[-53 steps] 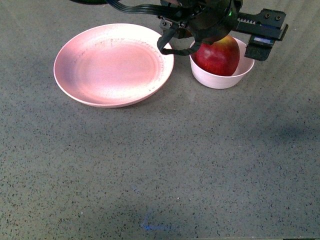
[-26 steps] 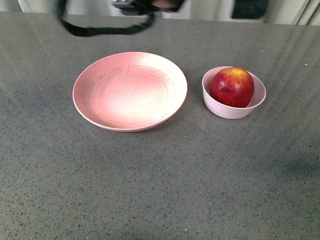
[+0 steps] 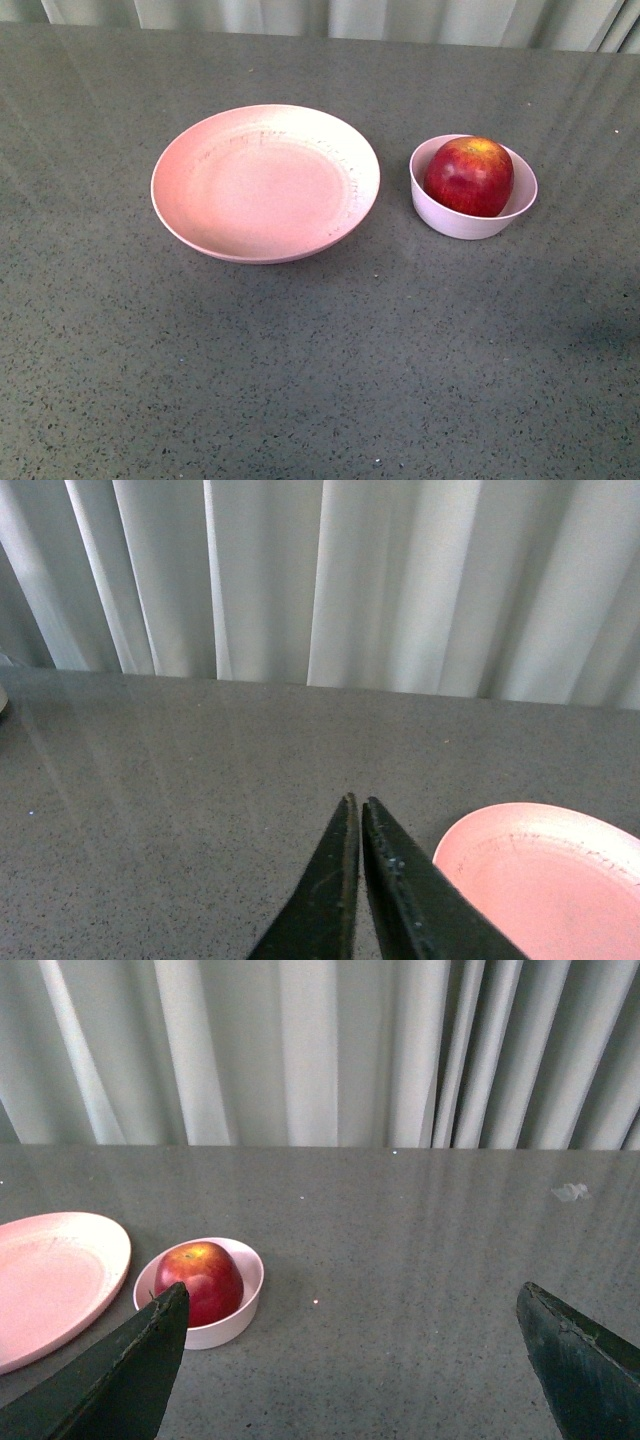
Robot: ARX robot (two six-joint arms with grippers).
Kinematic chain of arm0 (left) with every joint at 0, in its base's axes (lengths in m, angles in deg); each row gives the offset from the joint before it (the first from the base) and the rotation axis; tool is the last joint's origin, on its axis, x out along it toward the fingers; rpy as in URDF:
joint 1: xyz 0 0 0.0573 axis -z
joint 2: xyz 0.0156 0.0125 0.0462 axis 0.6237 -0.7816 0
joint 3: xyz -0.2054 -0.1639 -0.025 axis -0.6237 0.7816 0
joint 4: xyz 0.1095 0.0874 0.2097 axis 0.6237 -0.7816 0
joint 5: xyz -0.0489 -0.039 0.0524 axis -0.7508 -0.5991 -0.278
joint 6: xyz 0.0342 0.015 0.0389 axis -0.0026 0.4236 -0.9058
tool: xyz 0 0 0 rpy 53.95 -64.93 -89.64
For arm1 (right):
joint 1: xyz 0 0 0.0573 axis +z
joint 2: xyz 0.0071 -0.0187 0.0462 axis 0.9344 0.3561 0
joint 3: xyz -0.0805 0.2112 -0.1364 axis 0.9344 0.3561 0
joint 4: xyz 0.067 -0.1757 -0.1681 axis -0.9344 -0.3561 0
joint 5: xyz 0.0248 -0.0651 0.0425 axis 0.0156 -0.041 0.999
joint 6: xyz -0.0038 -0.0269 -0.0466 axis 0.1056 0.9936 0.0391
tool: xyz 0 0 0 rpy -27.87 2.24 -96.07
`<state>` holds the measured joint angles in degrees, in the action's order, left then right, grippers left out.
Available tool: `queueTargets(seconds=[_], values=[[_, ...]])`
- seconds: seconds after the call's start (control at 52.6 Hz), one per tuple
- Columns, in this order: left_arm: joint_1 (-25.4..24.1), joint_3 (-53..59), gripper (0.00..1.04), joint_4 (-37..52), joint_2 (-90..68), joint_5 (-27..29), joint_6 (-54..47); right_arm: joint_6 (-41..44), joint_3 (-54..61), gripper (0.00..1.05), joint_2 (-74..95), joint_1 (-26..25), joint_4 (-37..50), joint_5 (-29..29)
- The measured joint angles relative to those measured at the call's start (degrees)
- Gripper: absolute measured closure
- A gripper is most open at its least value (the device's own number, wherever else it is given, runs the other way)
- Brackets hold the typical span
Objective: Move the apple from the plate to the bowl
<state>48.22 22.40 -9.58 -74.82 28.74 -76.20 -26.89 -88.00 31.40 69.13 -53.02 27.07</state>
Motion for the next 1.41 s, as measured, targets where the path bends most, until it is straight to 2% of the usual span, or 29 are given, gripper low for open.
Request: queueTargets(seconds=[0.38,0.437,0.532,1.16,1.407], values=[[-4.7,9.0,1.03,-7.0,16.0,-4.6,-0.3,0.0,0.0,0.09,0.0,0.0,0.0,-0.2],[-6.8,10.4,1.03,-4.8,16.3,-8.0,-0.3,0.0,0.0,0.09,0.0,0.0,0.0,-0.2],[-9.1,12.3,1.03,-6.2,18.3,-8.9,-0.3,0.0,0.0,0.09,0.0,0.0,0.0,-0.2],[-9.4,13.8,1.03,-28.9,44.0,-9.3,-0.4,0.0,0.0,0.09,0.0,0.0,0.0,-0.2],[-9.4,13.8,1.03,-34.7,50.1,-9.3,-0.4,0.0,0.0,0.09,0.0,0.0,0.0,-0.2]])
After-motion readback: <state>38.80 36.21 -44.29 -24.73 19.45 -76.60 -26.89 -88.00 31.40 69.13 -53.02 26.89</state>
